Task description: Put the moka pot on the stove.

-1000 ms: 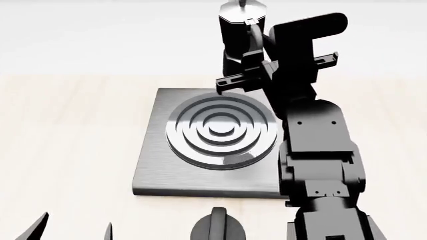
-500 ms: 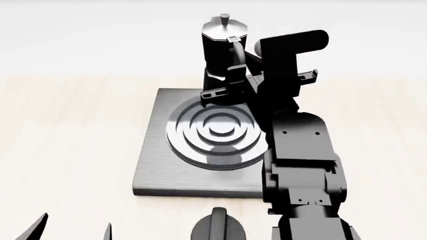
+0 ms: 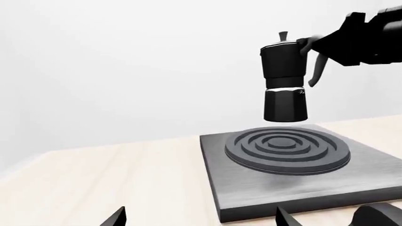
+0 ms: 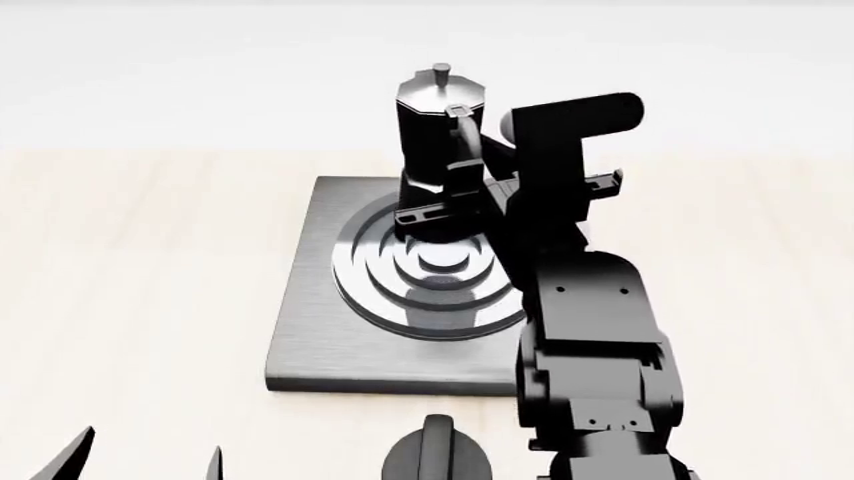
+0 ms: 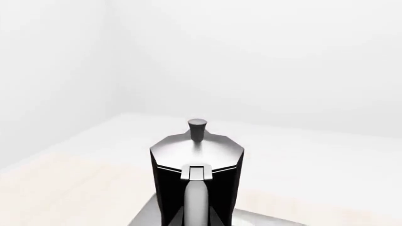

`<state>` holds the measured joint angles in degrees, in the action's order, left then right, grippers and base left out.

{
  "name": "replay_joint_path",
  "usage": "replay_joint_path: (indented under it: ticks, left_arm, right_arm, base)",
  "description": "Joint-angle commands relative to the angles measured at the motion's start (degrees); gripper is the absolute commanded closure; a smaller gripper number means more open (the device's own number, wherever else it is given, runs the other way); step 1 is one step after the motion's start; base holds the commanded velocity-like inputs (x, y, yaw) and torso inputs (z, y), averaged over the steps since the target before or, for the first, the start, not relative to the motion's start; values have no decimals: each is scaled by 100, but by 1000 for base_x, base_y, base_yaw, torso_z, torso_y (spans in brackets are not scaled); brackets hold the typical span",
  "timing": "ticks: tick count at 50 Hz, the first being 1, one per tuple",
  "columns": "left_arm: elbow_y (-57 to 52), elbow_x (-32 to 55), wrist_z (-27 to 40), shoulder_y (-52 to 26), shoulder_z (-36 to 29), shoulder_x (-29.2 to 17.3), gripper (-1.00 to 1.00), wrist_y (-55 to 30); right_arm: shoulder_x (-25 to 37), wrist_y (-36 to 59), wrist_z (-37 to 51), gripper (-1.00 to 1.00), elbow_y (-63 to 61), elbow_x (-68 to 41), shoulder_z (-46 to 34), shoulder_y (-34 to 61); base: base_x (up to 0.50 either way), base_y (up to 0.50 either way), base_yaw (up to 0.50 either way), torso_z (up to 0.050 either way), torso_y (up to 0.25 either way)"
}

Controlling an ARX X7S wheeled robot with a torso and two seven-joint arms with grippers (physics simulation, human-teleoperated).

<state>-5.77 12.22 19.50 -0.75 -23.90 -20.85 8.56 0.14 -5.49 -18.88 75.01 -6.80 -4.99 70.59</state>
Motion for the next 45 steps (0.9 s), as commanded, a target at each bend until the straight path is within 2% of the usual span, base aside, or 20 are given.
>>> replay_joint_path:
  ticks: [1, 21, 45]
  left_arm:
    - [9, 1, 8, -3, -17, -7, -100, 15]
    - [-44, 15, 49, 21, -33, -34, -100, -5]
    - [-93, 85, 49, 19, -29, -84, -100, 5]
  right_arm:
    - [-1, -14, -7, 100, -2, 44, 294, -23]
    - [2, 43, -11, 100, -2, 332, 660, -191]
    - [5, 21, 1, 100, -2, 361, 682, -265]
  base:
    - [0, 0, 0, 0, 0]
    - [0, 0, 0, 1, 2]
    - [0, 0, 0, 0, 1]
